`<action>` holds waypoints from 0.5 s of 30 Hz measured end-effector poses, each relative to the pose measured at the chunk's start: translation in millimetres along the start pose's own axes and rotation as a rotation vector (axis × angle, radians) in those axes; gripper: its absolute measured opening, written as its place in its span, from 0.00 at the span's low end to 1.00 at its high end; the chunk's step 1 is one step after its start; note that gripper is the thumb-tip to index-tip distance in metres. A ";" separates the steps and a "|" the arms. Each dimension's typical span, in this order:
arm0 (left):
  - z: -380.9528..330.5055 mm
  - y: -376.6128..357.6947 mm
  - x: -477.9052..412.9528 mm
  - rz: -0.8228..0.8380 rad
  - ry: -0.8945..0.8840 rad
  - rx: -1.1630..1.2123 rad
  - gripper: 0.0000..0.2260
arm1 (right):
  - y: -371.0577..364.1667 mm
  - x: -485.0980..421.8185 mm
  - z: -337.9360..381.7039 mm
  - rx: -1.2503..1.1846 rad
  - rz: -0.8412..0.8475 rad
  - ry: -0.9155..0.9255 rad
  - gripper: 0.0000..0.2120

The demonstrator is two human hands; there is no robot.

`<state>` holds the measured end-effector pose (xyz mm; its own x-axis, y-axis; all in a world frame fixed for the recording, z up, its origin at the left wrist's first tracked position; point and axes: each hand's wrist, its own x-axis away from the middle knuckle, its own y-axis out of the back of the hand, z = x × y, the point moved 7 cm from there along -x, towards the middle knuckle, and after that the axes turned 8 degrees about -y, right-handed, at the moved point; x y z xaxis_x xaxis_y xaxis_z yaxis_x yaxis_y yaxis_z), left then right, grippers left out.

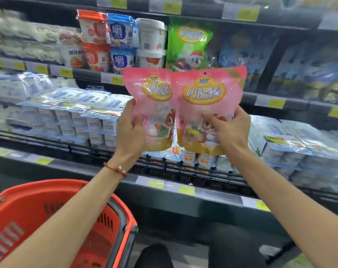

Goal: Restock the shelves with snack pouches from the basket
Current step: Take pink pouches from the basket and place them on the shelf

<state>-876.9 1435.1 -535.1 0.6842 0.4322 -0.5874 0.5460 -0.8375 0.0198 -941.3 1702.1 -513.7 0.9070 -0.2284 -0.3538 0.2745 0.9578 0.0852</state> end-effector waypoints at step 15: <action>-49.0 -147.8 -106.5 0.024 -0.141 -0.071 0.23 | 73.6 -170.1 18.0 -0.114 -0.115 0.064 0.20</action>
<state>-1006.8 1529.2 -435.8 0.6256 0.3575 -0.6935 0.5668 -0.8190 0.0891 -1069.6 1808.3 -430.5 0.8484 -0.3296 -0.4141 0.3338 0.9404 -0.0646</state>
